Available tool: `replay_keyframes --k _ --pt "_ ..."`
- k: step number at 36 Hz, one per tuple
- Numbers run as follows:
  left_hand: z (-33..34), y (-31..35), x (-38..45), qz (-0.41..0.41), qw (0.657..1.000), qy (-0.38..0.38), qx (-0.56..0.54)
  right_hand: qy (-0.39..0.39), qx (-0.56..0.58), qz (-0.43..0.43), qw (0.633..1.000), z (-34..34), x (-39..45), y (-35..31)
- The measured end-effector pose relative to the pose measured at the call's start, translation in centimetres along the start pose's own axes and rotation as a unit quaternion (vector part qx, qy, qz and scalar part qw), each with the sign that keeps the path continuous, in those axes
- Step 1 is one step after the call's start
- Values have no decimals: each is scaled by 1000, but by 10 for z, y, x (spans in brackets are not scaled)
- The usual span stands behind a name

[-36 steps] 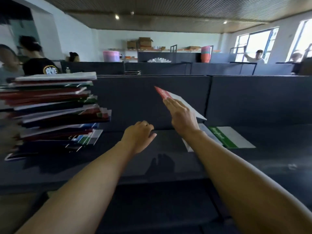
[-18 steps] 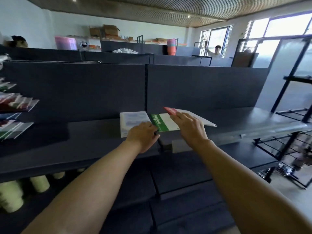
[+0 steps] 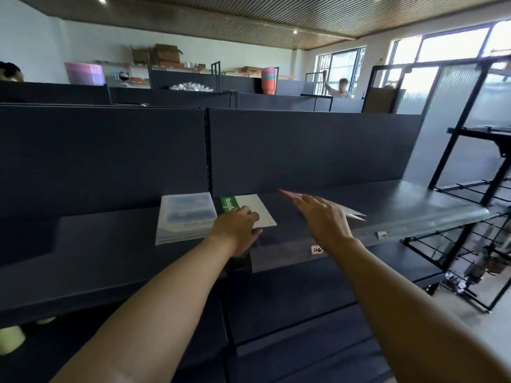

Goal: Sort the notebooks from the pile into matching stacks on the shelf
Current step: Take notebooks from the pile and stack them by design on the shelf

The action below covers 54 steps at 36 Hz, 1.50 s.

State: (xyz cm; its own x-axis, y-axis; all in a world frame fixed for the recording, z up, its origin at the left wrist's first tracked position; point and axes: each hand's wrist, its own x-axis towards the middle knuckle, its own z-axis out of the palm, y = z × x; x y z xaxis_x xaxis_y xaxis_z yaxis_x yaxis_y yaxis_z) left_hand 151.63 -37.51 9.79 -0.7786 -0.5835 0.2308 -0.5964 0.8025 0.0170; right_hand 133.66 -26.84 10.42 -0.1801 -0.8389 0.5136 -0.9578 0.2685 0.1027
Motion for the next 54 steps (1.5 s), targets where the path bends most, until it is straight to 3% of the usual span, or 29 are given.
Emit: replay_keyframes --k 12,19,24,29,47,54 --pt "40 -19 60 -21 998 -52 -29 -101 -39 0 994 71 43 12" --pt "55 -22 82 -23 996 -75 -35 -204 30 74 976 88 57 29" --pt "63 -23 93 -52 992 -101 -50 -260 140 80 952 98 66 38" --pt "66 -21 99 -61 991 -116 -41 -301 151 71 939 112 78 37" --pt "68 -6 106 -110 987 -115 -25 -302 166 57 937 122 90 46" --pt "67 -4 105 -117 985 -127 -18 -284 142 14 948 113 87 43"
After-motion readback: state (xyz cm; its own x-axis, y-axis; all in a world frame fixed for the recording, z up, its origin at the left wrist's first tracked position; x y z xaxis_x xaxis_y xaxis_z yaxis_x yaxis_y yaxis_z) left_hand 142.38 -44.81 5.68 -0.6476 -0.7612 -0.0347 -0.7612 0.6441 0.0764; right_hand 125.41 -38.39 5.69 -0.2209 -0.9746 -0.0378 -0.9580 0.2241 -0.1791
